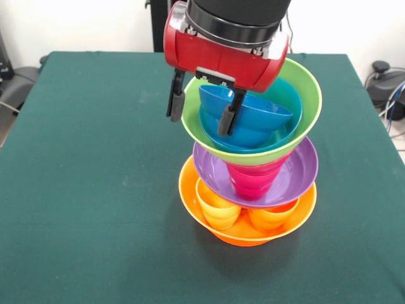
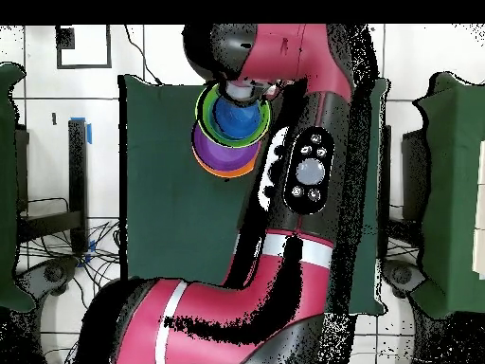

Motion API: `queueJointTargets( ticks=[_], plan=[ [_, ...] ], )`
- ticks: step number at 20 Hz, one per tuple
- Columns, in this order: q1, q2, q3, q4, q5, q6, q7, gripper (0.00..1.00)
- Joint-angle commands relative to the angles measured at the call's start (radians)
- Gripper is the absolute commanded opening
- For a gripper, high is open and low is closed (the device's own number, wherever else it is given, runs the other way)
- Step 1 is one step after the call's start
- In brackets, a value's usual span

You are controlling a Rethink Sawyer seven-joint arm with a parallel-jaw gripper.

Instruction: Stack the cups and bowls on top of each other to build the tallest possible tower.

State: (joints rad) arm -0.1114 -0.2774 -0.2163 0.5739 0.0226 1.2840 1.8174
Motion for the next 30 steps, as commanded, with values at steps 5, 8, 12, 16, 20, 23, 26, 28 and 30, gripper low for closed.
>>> queueJointTargets(
  ticks=[5, 8, 12, 16, 20, 23, 26, 28, 30],
  plan=[
    [-0.014, 0.029, 0.127, 0.057, -0.059, 0.110, -0.346, 1.00],
    [-0.014, 0.015, 0.128, 0.082, -0.058, 0.104, -0.343, 1.00],
    [-0.013, 0.006, 0.125, 0.087, -0.061, 0.122, -0.342, 1.00],
    [-0.016, -0.001, 0.125, 0.083, -0.064, 0.151, -0.351, 1.00],
    [-0.018, -0.002, 0.126, 0.075, -0.069, 0.173, -0.357, 1.00],
    [-0.018, 0.014, 0.130, 0.027, -0.070, 0.210, -0.355, 1.00],
    [-0.019, 0.023, 0.133, 0.002, -0.073, 0.230, -0.356, 1.00],
    [-0.020, 0.020, 0.133, 0.007, -0.074, 0.231, -0.358, 1.00],
    [-0.021, 0.016, 0.133, 0.015, -0.077, 0.225, -0.362, 1.00]
  ],
)
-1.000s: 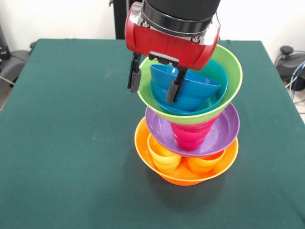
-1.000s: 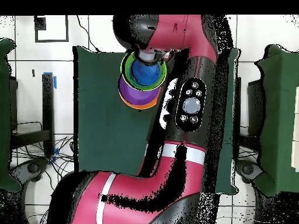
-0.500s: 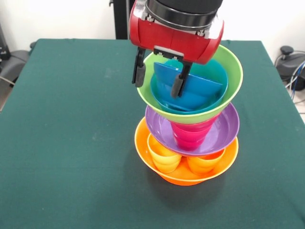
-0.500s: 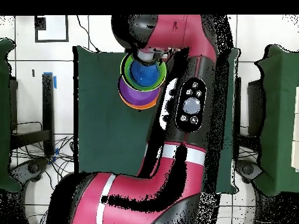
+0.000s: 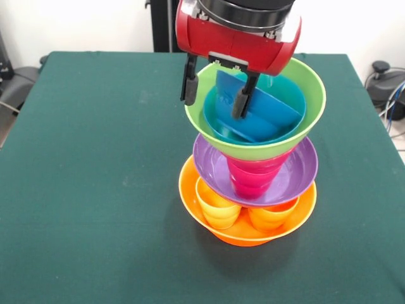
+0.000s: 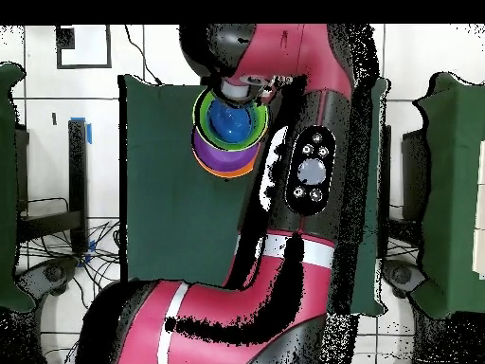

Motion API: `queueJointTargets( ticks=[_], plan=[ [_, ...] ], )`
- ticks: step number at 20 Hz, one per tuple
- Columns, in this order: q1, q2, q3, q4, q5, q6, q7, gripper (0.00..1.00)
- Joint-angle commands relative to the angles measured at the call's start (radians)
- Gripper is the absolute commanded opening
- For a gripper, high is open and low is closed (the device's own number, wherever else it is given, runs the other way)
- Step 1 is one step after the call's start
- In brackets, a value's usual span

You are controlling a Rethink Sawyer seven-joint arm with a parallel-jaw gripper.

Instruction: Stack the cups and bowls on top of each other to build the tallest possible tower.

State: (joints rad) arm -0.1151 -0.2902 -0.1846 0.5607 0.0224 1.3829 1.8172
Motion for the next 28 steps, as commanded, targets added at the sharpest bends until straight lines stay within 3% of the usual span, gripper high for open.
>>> queueJointTargets(
  ticks=[1, 18, 28],
  plan=[
    [-0.017, 0.028, 0.103, 0.030, -0.077, 0.124, -0.362, 1.00],
    [-0.022, 0.051, 0.115, -0.007, -0.078, 0.131, -0.371, 1.00],
    [-0.022, 0.140, 0.106, -0.191, -0.070, 0.258, -0.378, 1.00]
  ],
)
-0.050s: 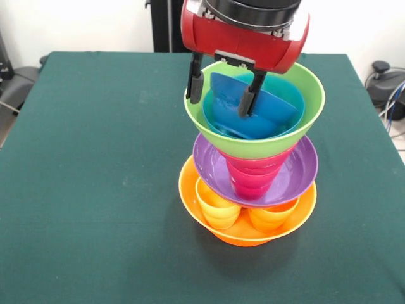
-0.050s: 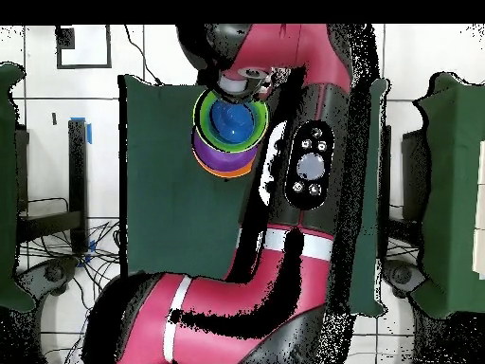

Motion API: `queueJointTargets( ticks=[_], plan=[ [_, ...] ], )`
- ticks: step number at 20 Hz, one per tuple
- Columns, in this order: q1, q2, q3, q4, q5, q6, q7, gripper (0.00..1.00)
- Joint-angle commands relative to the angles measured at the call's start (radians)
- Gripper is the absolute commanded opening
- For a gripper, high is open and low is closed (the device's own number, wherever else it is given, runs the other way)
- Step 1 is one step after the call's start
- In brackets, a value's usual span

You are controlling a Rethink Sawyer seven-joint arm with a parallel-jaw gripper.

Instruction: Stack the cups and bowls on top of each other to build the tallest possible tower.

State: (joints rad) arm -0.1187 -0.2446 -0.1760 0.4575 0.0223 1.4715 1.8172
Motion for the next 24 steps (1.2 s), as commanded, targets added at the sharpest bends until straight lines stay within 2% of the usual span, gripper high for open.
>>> queueJointTargets(
  ticks=[1, 6, 16, 24],
  plan=[
    [-0.018, 0.102, 0.096, -0.103, -0.067, 0.181, -0.379, 1.00],
    [-0.020, 0.129, 0.085, -0.164, -0.052, 0.241, -0.386, 1.00],
    [-0.019, 0.095, 0.076, -0.114, -0.028, 0.244, -0.415, 1.00],
    [-0.021, 0.104, 0.070, -0.142, -0.025, 0.272, -0.431, 1.00]
  ],
)
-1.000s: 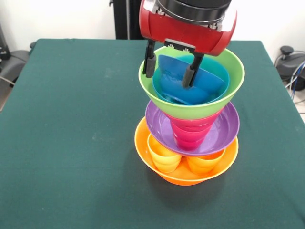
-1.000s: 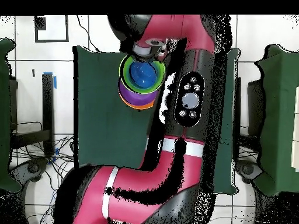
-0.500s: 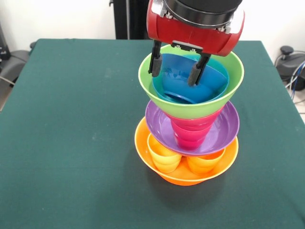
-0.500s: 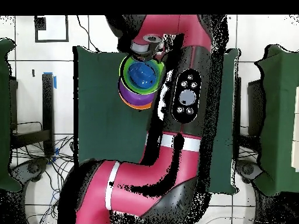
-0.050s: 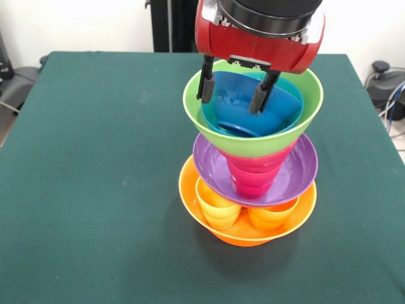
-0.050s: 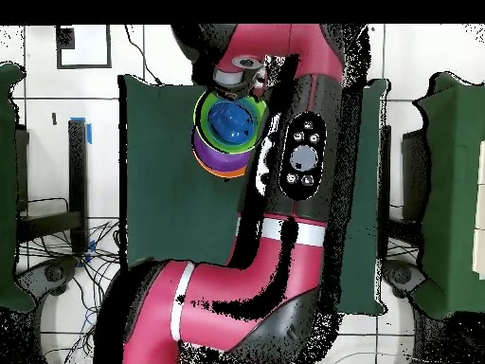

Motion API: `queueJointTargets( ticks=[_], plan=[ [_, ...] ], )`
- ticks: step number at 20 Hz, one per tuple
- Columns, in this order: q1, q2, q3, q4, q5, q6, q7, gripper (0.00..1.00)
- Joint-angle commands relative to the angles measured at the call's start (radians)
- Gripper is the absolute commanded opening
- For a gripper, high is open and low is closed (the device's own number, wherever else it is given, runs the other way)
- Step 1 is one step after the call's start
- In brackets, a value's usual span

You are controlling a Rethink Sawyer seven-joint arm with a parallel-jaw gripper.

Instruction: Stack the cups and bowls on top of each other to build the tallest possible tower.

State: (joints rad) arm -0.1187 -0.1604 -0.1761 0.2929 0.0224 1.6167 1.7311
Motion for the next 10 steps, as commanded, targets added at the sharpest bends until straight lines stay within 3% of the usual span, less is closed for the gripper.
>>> queueJointTargets(
  ticks=[1, 10],
  plan=[
    [-0.021, 0.020, 0.070, 0.020, -0.024, 0.131, -0.347, 1.00],
    [-0.020, 0.035, 0.061, -0.024, -0.022, 0.175, -0.352, 1.00]
  ],
)
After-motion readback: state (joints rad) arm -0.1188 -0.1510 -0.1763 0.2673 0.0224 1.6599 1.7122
